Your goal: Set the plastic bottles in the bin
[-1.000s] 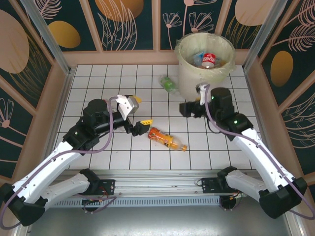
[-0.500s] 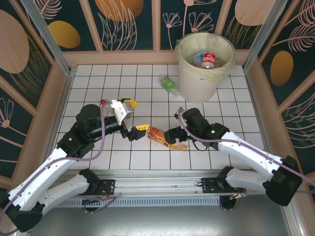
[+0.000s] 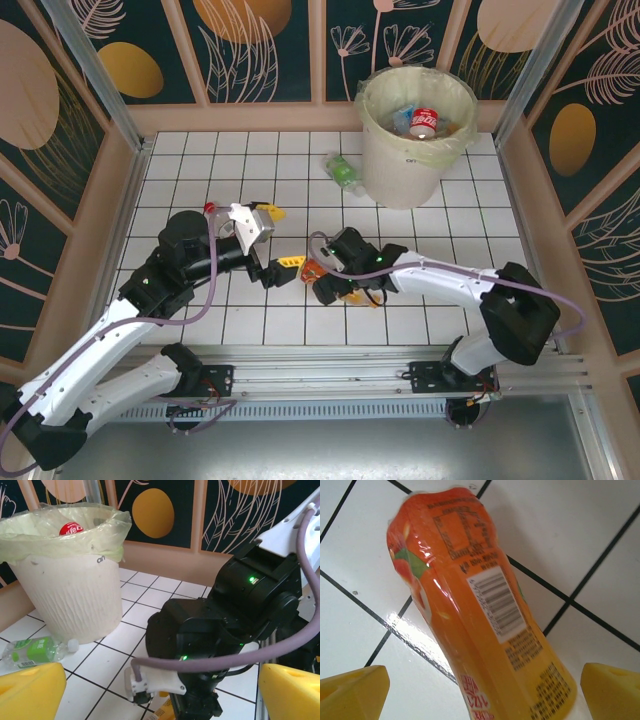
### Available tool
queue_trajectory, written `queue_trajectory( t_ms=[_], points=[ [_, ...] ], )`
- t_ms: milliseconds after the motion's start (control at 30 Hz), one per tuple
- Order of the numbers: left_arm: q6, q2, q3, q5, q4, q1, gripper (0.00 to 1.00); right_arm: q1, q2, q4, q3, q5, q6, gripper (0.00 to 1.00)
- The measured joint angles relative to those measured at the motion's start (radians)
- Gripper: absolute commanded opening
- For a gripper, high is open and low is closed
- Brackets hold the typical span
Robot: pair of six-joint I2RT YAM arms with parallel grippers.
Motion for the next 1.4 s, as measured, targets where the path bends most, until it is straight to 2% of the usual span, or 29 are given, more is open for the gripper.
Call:
queue_trajectory(
  t_ms=[400, 667, 1000, 1333, 1400],
  points=[
    [0.0, -0.004, 0.0, -0.003, 0.0, 0.0, 0.99, 0.006, 0.127, -0.08, 0.111, 0.045, -0.124, 0.95],
    [0.008, -0.023, 0.0, -0.007, -0.002, 0.0, 0.99, 0.005, 0.222, -0.144, 0.189, 0.056, -0.2, 0.89],
    [0.02, -0.051, -0.016, -0.056, -0.002, 0.0, 0.99, 0.006, 0.29, -0.158, 0.199, 0.057, -0.229, 0.83],
    [0.034, -0.058, -0.026, -0.114, -0.002, 0.0, 0.98, 0.005, 0.303, -0.144, 0.199, 0.079, -0.225, 0.67],
    [0.035, -0.059, -0.027, -0.12, -0.001, 0.0, 0.99, 0.003, 0.303, -0.136, 0.199, 0.079, -0.222, 0.61]
  ],
)
